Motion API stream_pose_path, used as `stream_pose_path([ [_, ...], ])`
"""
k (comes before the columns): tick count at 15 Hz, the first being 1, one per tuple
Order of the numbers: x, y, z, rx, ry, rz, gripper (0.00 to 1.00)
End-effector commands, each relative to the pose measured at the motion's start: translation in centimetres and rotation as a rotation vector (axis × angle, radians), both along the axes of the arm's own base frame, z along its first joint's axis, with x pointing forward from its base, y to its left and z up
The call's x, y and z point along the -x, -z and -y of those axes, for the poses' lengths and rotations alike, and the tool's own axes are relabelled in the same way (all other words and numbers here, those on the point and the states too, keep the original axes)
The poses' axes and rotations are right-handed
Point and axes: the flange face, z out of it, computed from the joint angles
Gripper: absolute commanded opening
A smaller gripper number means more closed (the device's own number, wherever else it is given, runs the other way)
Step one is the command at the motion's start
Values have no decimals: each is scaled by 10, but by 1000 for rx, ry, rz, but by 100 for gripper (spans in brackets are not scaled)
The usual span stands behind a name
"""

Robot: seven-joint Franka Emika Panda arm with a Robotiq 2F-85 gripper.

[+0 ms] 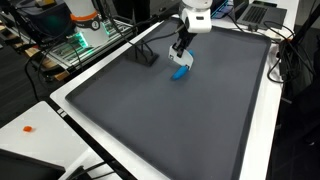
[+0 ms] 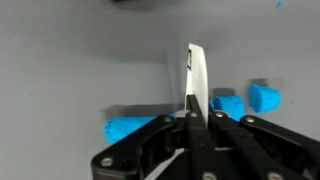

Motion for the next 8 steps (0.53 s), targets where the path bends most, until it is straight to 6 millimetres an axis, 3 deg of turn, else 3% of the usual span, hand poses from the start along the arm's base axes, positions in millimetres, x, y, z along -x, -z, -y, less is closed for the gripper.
stream_pose_path([
  [1,1,-12,2,11,-1,15,1],
  [8,-10,-36,14,31,-18,80,1],
])
